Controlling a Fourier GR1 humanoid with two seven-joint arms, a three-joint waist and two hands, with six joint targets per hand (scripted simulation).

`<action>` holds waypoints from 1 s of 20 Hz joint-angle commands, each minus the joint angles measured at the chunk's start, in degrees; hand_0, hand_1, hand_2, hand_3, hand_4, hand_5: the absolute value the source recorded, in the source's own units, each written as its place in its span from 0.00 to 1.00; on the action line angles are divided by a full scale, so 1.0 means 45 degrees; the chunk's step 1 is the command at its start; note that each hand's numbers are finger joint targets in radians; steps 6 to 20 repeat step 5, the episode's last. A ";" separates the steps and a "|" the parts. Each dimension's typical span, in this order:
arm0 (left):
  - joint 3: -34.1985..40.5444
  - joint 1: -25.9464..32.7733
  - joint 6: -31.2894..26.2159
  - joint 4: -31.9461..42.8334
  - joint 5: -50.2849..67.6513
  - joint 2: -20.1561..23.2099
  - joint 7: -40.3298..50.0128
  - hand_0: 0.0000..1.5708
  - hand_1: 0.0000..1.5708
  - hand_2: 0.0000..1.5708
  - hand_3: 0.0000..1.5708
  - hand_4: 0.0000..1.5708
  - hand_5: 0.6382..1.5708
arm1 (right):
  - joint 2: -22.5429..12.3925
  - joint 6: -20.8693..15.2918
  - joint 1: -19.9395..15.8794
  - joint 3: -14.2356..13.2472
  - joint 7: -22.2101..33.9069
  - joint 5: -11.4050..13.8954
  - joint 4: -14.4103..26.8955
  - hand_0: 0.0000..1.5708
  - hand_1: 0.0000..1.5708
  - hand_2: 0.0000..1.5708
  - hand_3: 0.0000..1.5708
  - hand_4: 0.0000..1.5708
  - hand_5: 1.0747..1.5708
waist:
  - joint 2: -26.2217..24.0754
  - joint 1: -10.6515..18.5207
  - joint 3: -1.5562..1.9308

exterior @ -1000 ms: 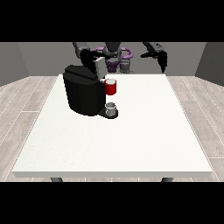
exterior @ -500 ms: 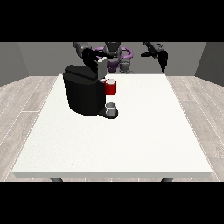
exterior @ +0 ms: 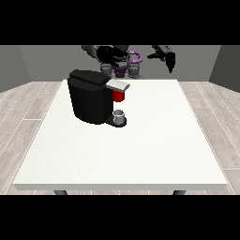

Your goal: Insert the coffee pod into the coffee machine and close the lid

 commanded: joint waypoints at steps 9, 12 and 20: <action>0.0602 0.0668 0.0382 0.0690 0.0041 0.0254 -0.0724 0.00 0.00 0.00 0.00 0.12 1.00 | 0.0685 -0.0623 0.3658 0.1869 -0.1420 -0.1366 -0.1520 0.00 0.00 0.00 0.00 0.10 1.00 | -0.0988 -0.1448 -0.0034; 0.0602 0.0668 0.0382 0.0690 0.0041 0.0254 -0.0724 0.00 0.00 0.00 0.00 0.12 1.00 | 0.0685 -0.0623 0.3658 0.1869 -0.1420 -0.1366 -0.1520 0.00 0.00 0.00 0.00 0.10 1.00 | -0.0988 -0.1448 -0.0034; 0.0602 0.0668 0.0382 0.0690 0.0041 0.0254 -0.0724 0.00 0.00 0.00 0.00 0.12 1.00 | 0.0685 -0.0623 0.3658 0.1869 -0.1420 -0.1366 -0.1520 0.00 0.00 0.00 0.00 0.10 1.00 | -0.0988 -0.1448 -0.0034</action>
